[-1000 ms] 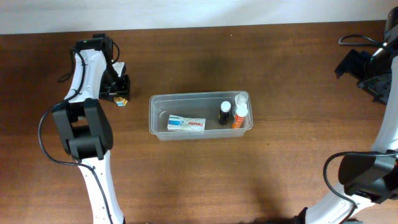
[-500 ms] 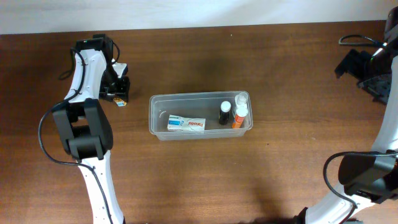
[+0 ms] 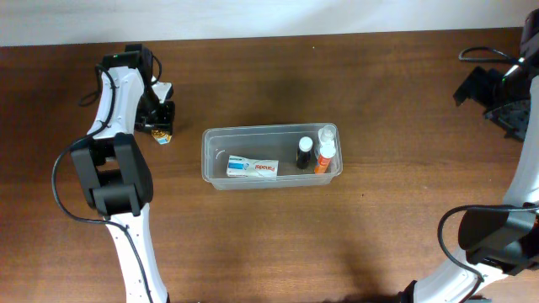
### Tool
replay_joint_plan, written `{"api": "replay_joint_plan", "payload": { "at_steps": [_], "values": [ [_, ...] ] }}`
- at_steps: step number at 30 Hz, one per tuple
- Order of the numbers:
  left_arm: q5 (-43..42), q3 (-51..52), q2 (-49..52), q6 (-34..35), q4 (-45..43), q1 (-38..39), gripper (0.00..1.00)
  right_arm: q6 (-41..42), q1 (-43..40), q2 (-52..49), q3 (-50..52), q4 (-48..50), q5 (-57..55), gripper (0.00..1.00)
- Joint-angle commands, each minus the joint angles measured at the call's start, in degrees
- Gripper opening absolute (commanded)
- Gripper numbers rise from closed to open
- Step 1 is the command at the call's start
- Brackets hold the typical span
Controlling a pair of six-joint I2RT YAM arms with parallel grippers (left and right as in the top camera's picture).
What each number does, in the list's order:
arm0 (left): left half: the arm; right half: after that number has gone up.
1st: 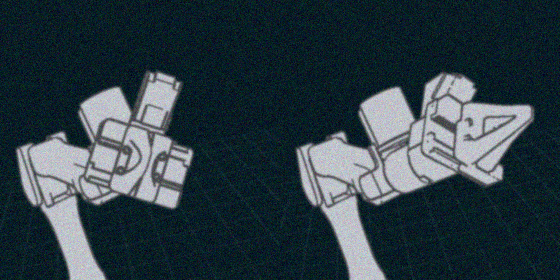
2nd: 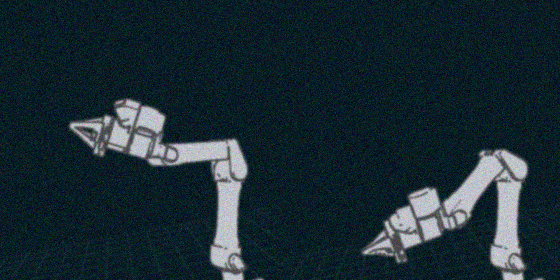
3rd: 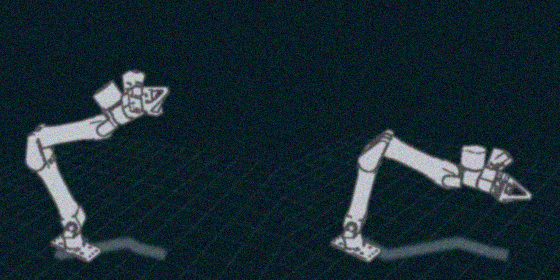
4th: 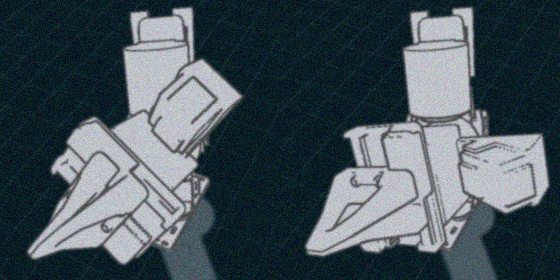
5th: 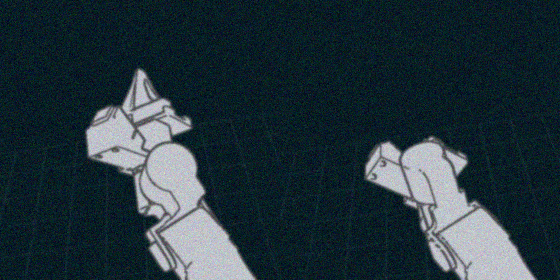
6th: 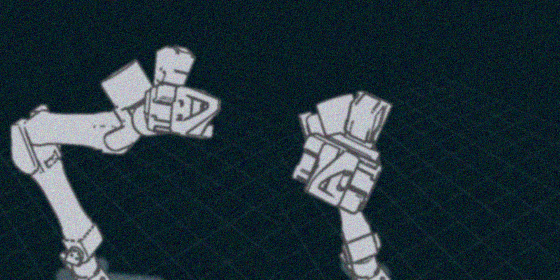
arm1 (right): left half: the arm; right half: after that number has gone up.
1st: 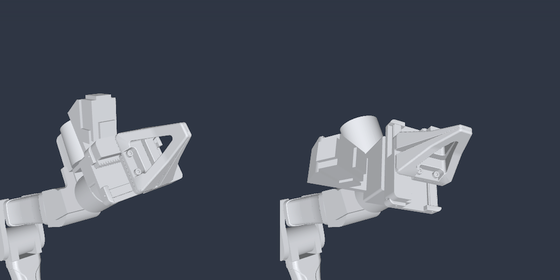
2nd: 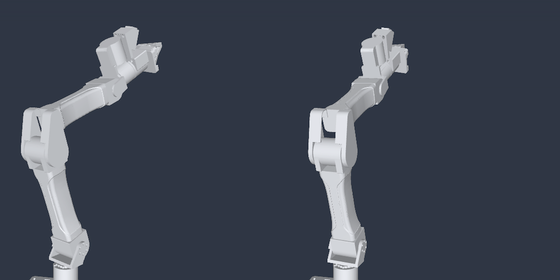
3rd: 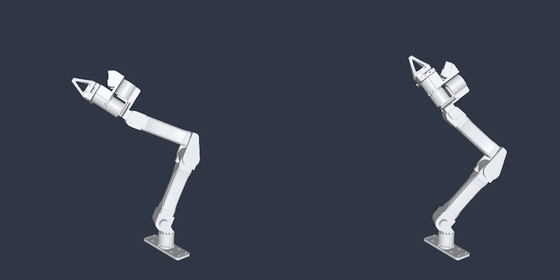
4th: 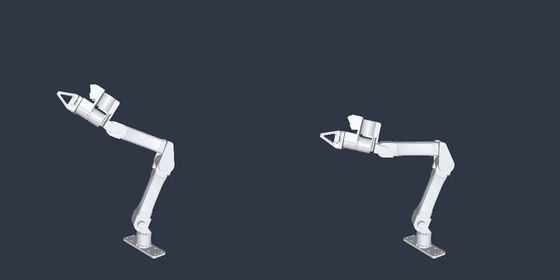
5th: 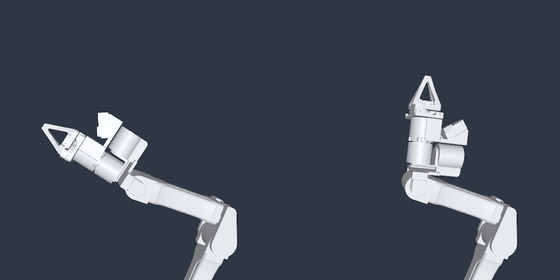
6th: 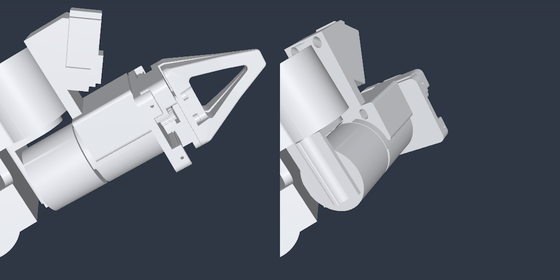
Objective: Pack container
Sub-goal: 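Move left gripper to the small gold-lidded jar and grasp it, then carry the jar over the container and lower it beside the box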
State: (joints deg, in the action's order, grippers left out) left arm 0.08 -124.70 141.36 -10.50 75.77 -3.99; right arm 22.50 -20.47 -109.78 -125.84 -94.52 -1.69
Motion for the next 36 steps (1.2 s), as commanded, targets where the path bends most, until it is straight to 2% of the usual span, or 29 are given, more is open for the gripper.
{"api": "replay_joint_plan", "payload": {
  "at_steps": [1, 13, 19, 27, 36],
  "values": [
    [0.33, 0.55, 1.20, -0.76, 0.11, -0.20, 0.45, 0.28, 0.15, 0.37, -0.70, 0.02, -0.50, 0.98],
    [0.17, 4.57, 1.20, -0.76, -1.03, -0.09, 0.45, 0.31, 0.15, 0.37, -0.70, 0.02, -0.50, 0.98],
    [0.17, 4.57, 1.20, -0.74, -1.22, -0.09, 0.30, 0.28, 0.13, 0.37, -0.70, 0.02, -0.50, 0.98],
    [0.22, 4.52, 1.20, -0.04, -1.36, -0.09, 0.27, 0.31, 0.15, 0.37, -0.70, 0.02, -0.50, 0.98],
    [-1.05, -3.72, 1.18, 1.88, 5.79, -0.04, 0.27, 0.31, 0.15, 0.37, -0.70, 0.02, -0.48, 0.98]
  ]
}}
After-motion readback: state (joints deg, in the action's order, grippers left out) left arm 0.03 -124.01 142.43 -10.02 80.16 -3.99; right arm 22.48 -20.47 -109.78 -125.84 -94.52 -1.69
